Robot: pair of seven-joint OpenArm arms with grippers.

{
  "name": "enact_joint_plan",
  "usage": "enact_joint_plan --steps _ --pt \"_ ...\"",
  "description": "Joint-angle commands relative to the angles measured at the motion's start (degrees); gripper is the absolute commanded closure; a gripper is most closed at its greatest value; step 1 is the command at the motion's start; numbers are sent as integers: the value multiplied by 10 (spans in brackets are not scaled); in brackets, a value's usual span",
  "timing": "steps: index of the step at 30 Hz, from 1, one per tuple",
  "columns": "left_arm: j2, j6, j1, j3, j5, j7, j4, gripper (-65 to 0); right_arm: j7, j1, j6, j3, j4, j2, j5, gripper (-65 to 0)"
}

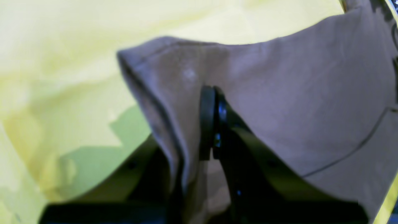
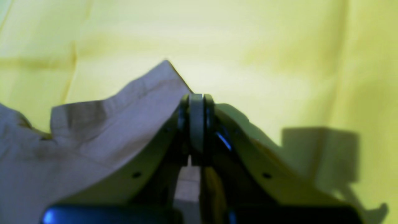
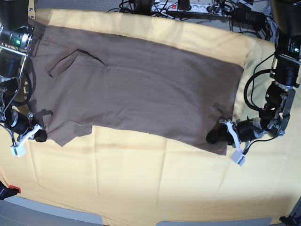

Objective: Fold the T-shirt properly
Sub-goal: 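Lift the hem and fold it over toward the shoulders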

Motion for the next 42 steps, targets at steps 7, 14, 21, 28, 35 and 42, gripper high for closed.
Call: enact_joint_plan --steps 7,14,21,28,35,42 --pt "12 -3 -33 -5 65 -63 6 0 31 46 -4 3 9 19 -17 0" --pt "12 -4 -31 -5 8 -16 6 0 -60 42 32 3 10 34 71 0" --pt "12 -4 -31 -5 -113 108 11 0 -136 20 32 3 14 39 144 0" --pt "3 -4 -28 -5 -172 204 66 0 -142 -72 32 3 125 55 158 0" --pt "-24 -4 -20 -5 -195 247 98 0 -145 -159 32 3 225 88 158 0" --pt "-52 -4 -20 -5 -270 311 98 0 -185 -169 32 3 228 121 203 0"
